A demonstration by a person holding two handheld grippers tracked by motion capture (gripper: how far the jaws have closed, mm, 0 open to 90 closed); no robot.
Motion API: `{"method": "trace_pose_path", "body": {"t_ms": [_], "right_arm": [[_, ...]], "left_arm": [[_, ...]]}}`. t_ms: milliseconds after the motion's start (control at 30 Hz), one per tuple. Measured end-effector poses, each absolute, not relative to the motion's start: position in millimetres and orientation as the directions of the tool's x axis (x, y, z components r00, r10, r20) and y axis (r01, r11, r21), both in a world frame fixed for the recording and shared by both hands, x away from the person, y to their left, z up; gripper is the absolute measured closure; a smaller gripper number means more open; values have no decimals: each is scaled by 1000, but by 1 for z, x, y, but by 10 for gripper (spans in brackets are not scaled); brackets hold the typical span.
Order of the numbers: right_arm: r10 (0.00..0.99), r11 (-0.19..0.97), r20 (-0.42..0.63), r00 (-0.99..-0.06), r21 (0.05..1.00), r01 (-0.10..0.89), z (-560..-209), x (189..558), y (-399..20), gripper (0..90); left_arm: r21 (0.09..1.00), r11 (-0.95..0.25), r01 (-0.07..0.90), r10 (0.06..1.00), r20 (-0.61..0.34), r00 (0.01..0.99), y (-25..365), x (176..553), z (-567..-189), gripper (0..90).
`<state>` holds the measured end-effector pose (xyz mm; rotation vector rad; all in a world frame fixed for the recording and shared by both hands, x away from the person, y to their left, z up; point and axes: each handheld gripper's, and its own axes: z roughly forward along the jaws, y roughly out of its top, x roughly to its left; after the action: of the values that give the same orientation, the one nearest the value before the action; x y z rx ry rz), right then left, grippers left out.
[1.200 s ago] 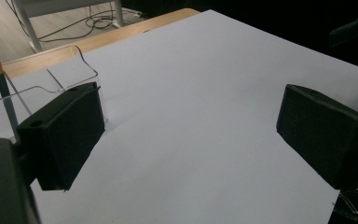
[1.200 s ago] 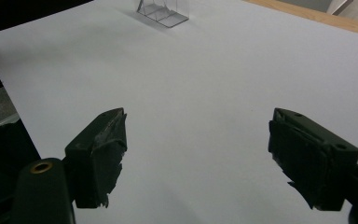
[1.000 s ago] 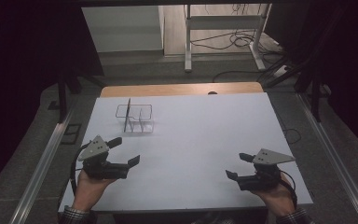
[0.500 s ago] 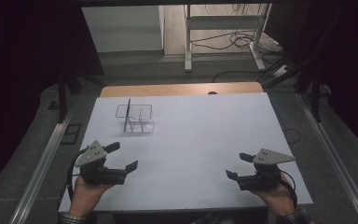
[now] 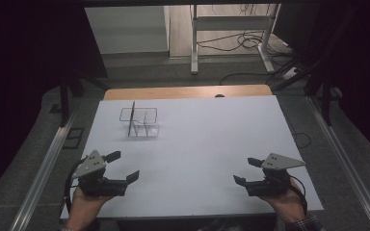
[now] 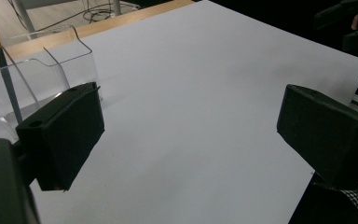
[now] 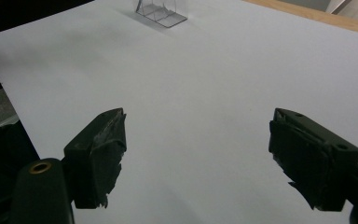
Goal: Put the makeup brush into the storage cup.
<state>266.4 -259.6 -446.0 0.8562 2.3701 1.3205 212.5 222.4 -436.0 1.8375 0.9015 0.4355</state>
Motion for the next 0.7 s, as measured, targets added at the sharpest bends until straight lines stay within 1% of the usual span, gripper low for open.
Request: {"method": "trace_pose_path", "body": {"t_ms": [700], "right_arm": [[630,399,33,-776,843,360,-446,267,-261,194]], "left_arm": [[893,-218,394,756,-101,646,228,194,-442,76]]}}
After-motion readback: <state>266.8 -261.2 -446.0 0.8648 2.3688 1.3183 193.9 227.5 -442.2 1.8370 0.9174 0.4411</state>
